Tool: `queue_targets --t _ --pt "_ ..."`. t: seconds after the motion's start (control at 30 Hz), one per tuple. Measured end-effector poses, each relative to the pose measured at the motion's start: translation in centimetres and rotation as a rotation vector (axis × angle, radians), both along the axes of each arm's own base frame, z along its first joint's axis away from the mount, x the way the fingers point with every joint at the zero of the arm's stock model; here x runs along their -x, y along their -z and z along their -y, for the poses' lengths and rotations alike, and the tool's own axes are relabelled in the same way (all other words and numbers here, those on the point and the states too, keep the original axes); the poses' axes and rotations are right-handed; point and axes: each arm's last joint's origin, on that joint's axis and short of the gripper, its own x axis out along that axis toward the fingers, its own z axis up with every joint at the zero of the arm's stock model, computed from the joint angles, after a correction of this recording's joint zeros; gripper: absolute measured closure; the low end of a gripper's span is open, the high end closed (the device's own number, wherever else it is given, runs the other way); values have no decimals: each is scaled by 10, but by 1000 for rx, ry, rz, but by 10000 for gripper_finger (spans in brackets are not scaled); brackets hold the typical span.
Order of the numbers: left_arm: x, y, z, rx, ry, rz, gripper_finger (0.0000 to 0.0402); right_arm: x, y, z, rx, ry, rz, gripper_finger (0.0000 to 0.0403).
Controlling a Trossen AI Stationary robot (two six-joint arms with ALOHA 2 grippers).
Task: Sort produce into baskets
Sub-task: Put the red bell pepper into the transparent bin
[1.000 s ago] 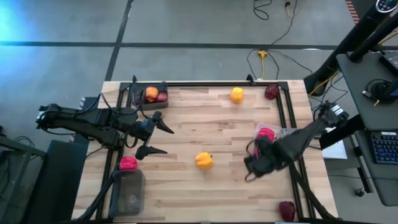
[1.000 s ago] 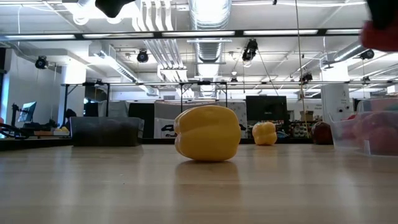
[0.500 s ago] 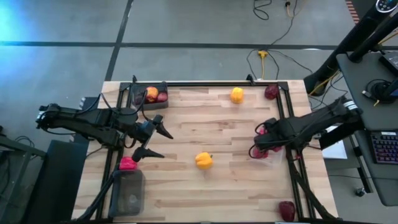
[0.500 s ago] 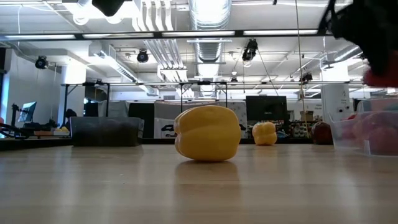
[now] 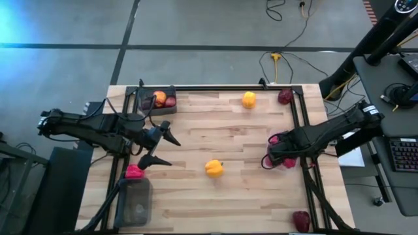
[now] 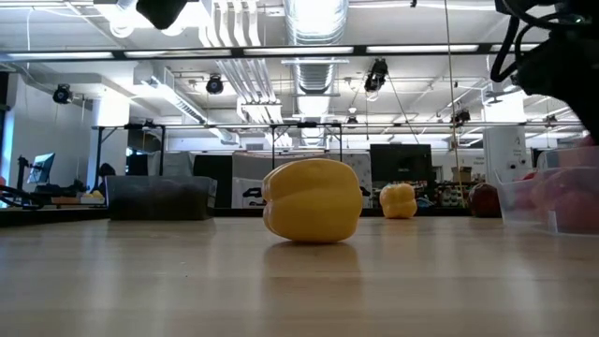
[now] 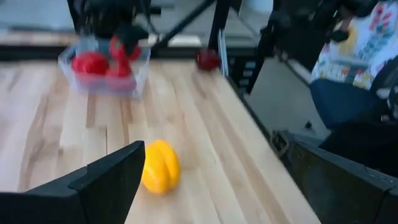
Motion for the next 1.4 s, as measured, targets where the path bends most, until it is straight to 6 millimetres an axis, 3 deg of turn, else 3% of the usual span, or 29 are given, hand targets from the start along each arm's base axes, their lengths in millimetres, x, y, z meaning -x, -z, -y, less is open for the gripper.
queue_targets --t 0.1,0.17,0.4,0.57,0.7,0.8,1.07,1.27,1.4 --pt "8 2 -1 -3 -1 -42 19 -4 -1 -5 -137 -17 20 79" --pt "14 1 -2 -1 -3 -51 19 -8 -5 -6 -138 -22 55 74" --pt "31 -8 -4 13 0 0 19 -18 -26 -3 35 8 190 63" --pt "47 -10 -5 61 7 -28 19 -39 -56 -4 129 -31 468 66" --pt "56 -2 -6 113 -26 -146 19 -61 -74 -6 280 -82 704 72" --pt "63 8 -7 175 -82 -313 19 -76 -80 -8 371 -158 775 74" --pt "65 49 -7 408 -301 -648 19 -109 -61 -18 420 -303 676 76" --pt "69 91 0 646 -250 -972 19 -129 -41 -25 384 -380 598 76" --pt "74 113 1 698 -242 -1103 19 -137 -28 -28 370 -399 551 76"
